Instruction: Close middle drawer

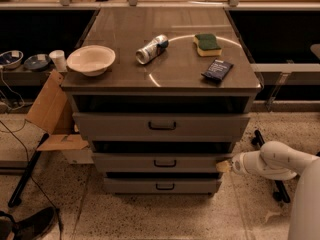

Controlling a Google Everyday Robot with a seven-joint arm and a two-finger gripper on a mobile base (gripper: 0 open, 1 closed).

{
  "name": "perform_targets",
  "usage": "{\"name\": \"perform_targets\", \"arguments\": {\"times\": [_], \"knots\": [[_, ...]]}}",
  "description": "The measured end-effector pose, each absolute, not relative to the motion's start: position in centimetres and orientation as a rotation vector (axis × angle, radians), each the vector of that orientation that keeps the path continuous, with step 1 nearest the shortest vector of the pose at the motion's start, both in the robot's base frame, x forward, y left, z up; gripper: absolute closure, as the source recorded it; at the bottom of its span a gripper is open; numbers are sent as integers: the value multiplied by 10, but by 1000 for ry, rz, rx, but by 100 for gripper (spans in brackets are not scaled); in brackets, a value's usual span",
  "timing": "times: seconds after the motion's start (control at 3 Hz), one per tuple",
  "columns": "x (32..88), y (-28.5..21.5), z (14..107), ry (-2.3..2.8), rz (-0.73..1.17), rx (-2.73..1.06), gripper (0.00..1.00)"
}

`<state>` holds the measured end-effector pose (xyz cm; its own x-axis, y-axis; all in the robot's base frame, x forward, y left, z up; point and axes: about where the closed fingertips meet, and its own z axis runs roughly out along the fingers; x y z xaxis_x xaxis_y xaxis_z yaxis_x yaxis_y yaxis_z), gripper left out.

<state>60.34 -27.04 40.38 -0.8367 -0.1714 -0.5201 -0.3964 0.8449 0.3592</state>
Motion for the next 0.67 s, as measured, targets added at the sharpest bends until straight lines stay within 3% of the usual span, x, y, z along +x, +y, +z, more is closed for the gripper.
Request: {"name": "perform_targets", "arguments": {"times": [0.67], "knots": [[607, -270, 406, 2507, 611, -380, 100]]}}
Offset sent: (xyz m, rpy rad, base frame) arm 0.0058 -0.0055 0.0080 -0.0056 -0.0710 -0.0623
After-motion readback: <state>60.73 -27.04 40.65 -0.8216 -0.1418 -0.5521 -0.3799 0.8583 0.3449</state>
